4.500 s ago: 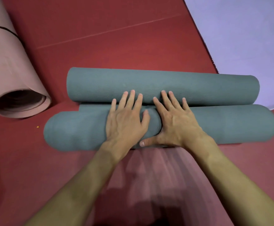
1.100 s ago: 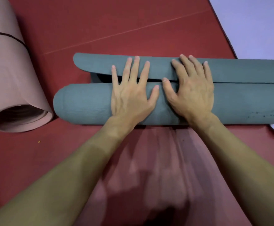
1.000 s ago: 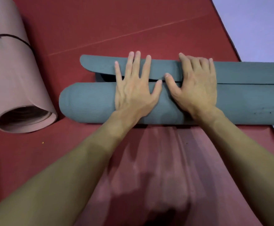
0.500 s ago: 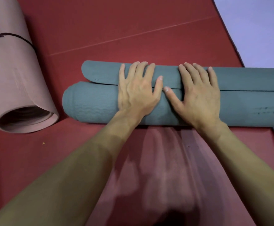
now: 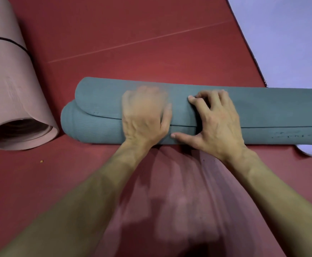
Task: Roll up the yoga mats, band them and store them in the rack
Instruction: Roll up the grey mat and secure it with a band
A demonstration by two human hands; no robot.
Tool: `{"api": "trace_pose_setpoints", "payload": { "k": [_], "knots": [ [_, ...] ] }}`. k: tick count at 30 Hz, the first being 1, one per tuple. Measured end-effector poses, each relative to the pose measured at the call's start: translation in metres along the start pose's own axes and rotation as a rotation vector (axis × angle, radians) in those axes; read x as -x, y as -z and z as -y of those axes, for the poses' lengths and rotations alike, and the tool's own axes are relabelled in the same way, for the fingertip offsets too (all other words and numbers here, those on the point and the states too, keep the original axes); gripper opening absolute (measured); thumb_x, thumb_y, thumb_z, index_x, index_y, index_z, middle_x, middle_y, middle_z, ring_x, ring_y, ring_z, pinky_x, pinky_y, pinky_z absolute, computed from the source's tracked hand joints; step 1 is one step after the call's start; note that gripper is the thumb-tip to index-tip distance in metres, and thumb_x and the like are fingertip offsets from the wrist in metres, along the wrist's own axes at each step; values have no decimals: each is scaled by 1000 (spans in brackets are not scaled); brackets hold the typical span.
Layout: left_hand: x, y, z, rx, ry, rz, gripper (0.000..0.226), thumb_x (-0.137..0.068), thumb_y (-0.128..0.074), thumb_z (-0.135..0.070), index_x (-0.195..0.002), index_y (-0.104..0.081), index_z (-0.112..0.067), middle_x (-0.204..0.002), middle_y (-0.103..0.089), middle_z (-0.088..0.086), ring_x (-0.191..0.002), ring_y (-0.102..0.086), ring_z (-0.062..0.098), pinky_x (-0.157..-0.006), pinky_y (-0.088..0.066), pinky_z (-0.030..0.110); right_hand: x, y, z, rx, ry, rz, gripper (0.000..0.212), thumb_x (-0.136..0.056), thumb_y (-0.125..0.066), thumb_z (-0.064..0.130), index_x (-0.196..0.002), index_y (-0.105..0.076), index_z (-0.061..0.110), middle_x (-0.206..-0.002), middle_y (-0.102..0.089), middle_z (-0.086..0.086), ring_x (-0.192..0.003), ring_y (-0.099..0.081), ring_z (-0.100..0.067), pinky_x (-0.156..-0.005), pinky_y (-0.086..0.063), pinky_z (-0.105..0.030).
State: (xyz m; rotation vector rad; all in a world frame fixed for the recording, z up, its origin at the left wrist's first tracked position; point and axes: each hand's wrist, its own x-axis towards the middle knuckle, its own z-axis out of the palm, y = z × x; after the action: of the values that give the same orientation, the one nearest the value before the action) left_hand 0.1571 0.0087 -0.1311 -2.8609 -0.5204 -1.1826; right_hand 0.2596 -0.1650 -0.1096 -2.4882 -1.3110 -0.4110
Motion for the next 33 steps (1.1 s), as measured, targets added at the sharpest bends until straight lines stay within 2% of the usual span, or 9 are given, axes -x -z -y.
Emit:
{"api": "trace_pose_setpoints", "payload": {
  "k": [2,4,7,11,13,19,26,31,33],
  "knots": [
    [0,-2,1,13,-2,13,28,-101,-53,-33,-106,-72,-14,-119,-72,1,-119,-64,27,-99,-40,51,-1,-1,-1,51,9,112,113,-65,-63,92,-141,-54,9,-155,-48,-13,-146,-42,-34,-123,-25,-60],
    [-4,-4,1,14,11,42,39,-106,-42,-37,-108,-72,-12,-123,-73,0,-124,-64,26,-105,-39,54,-4,-1,-3,72,6,174,118,-65,-55,97,-145,-51,10,-161,-44,-9,-154,-34,-30,-125,-19,-60],
    [-4,-2,2,-2,14,120,48,-108,-36,-44,-120,-69,-10,-129,-70,1,-128,-61,27,-115,-32,59,-5,0,-4,69,21,152,114,-69,-51,95,-145,-52,11,-159,-48,-7,-152,-38,-28,-124,-23,-60],
    [22,8,6,-68,-46,220,71,-106,-35,-61,-148,-53,-7,-154,-53,8,-146,-45,29,-122,-21,64,-5,-2,2,28,-11,8,90,-80,-55,83,-135,-62,12,-148,-60,-5,-143,-50,-27,-118,-34,-60],
    [26,9,10,-97,-76,222,79,-104,-34,-67,-153,-47,-7,-158,-49,9,-150,-41,29,-123,-20,63,-6,-6,5,64,-15,-39,81,-89,-53,77,-136,-62,12,-146,-62,-5,-141,-53,-27,-117,-36,-59],
    [-11,-15,18,-54,-4,188,62,-107,-33,-55,-142,-60,-11,-146,-60,6,-141,-51,26,-122,-24,59,-23,-30,7,167,-52,-148,67,-106,-37,63,-143,-59,12,-147,-61,-5,-140,-53,-28,-118,-34,-57],
    [-7,-37,22,-88,-30,29,60,-109,-33,-56,-133,-68,-13,-135,-68,2,-126,-62,25,-113,-37,57,-27,-46,-2,122,-3,-325,56,-105,-53,57,-138,-66,14,-142,-65,0,-133,-60,-24,-113,-41,-53],
    [-28,-53,31,-45,-14,-47,58,-108,-39,-60,-120,-77,-18,-121,-76,0,-112,-70,23,-101,-49,52,-33,-34,-1,113,-22,-85,93,-90,-46,84,-151,-52,13,-154,-53,-8,-147,-43,-29,-124,-19,-60],
    [-40,-57,33,-58,-19,-36,62,-107,-36,-62,-115,-79,-18,-114,-78,-1,-105,-72,23,-97,-51,49,-40,-30,-3,122,-66,-32,99,-86,-43,90,-153,-50,17,-155,-50,-11,-149,-39,-31,-126,-14,-59]
  ]
}}
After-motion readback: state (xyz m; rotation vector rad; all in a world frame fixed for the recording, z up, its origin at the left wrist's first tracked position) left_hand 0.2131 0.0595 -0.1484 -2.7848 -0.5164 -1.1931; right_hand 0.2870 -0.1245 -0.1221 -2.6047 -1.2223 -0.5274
